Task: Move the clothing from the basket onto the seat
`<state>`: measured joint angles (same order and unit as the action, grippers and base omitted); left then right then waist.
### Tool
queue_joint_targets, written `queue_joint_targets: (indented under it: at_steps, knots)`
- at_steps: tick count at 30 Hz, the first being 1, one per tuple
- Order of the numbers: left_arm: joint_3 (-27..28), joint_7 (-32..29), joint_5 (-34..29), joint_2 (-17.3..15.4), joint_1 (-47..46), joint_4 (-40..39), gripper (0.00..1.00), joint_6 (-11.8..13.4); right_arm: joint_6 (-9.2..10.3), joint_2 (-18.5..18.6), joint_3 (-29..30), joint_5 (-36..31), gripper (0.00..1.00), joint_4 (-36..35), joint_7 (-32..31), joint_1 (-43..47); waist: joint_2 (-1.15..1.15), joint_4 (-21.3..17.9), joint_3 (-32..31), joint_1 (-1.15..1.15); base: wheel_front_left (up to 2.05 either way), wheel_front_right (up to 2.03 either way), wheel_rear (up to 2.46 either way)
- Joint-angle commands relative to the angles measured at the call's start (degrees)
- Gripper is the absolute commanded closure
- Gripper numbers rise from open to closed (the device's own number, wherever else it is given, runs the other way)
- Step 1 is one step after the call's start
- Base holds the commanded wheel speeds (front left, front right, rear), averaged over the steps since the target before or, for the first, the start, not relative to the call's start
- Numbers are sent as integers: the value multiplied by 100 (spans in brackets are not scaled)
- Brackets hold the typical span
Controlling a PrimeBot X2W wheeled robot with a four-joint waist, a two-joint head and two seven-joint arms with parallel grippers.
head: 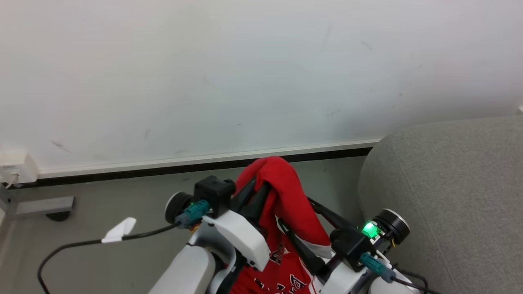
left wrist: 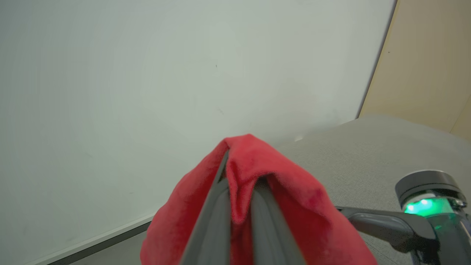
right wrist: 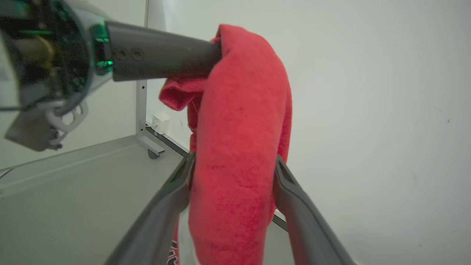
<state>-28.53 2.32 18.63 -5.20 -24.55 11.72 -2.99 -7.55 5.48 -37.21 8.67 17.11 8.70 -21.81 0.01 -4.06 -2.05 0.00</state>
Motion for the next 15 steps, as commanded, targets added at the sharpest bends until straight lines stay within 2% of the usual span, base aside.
queue_joint_targets:
  at_steps: [1, 6, 9, 10, 11, 15]
  knots:
    - [-83, 6, -38, 33, -64, 57, 100, -29, 12, -87, 36, -143, 0, 379, 69, -224, -1, 50, -1, 0, 0, 0, 0]
    - [-293, 25, 60, 129, -145, 171, 100, -39, 12, -243, 239, -403, 0, 1262, 235, -575, -1, 165, -9, 0, 0, 0, 0]
    - [-409, 51, 140, 162, -198, 237, 100, -54, 12, -262, 183, -206, 0, 1535, 377, -681, -1, 256, -29, 0, 0, 0, 0]
    - [-446, 53, 161, 172, -218, 259, 100, -56, 12, -257, 121, -46, 70, 1588, 419, -698, -1, 285, -35, 0, 0, 0, 0]
    - [-475, 61, 193, 182, -235, 281, 100, -58, 12, -256, 39, 129, 100, 1642, 440, -713, -1, 310, -41, 0, 0, 0, 0]
    - [-573, 78, 247, 195, -235, 396, 100, -37, 12, -250, -51, 555, 100, 1821, 542, -818, -1, 367, -68, 0, 0, 0, 0]
